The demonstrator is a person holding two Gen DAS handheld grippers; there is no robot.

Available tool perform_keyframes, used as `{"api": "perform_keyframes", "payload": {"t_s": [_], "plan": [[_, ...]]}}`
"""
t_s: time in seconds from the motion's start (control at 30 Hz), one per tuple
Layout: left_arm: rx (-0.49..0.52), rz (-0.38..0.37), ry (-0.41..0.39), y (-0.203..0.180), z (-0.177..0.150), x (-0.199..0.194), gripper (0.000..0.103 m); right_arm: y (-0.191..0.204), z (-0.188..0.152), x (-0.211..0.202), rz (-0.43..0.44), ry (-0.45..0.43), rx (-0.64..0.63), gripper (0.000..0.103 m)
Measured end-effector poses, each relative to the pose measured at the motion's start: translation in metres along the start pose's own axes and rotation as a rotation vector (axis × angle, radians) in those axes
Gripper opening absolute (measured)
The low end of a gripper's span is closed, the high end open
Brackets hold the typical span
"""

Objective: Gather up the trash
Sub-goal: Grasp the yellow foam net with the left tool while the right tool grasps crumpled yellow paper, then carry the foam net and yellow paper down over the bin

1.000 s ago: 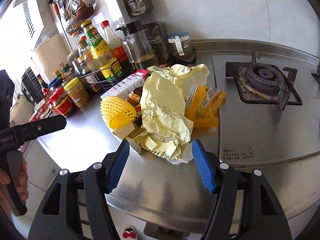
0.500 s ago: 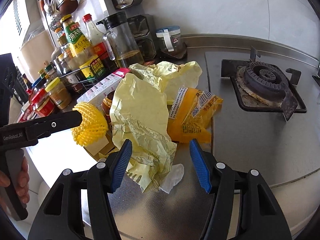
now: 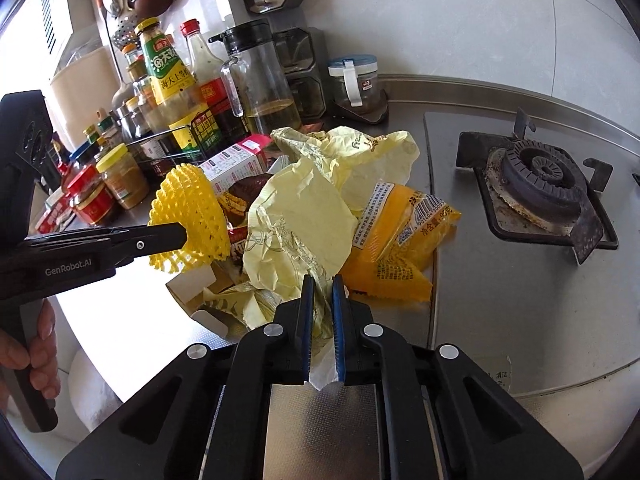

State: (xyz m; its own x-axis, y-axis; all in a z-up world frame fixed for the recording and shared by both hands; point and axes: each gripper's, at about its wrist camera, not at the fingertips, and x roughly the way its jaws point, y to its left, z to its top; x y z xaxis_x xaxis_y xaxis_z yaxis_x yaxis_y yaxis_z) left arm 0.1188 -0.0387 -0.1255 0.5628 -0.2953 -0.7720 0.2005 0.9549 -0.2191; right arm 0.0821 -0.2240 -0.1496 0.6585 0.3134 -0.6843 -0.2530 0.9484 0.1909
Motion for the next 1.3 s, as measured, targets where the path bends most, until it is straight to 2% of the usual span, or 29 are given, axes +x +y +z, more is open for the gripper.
{"api": "perform_keyframes", "payload": {"t_s": [0.47,0.73,0.93,1.1,1.3], "plan": [[0.047,0.004,-0.138,-0.016,0.009,-0.064,0.008,0.009,0.019,-0.057,0.011,-0.127,-0.02,0.008],[0.058,0.007,-0.151,-0.023,-0.023,-0.112,0.008,0.029,-0.002,-0.111,0.044,-0.153,-0.048,0.008],[0.044,0.018,-0.108,-0.022,-0.072,-0.132,0.008,0.043,-0.045,-0.138,0.072,-0.09,-0.038,0.008],[0.023,0.009,-0.053,-0.02,-0.127,-0.139,0.008,0.052,-0.086,-0.153,0.094,-0.02,-0.047,0.008],[0.008,-0.011,0.056,-0.012,-0.182,-0.121,0.008,0.059,-0.14,-0.146,0.148,0.131,-0.055,0.008]]}}
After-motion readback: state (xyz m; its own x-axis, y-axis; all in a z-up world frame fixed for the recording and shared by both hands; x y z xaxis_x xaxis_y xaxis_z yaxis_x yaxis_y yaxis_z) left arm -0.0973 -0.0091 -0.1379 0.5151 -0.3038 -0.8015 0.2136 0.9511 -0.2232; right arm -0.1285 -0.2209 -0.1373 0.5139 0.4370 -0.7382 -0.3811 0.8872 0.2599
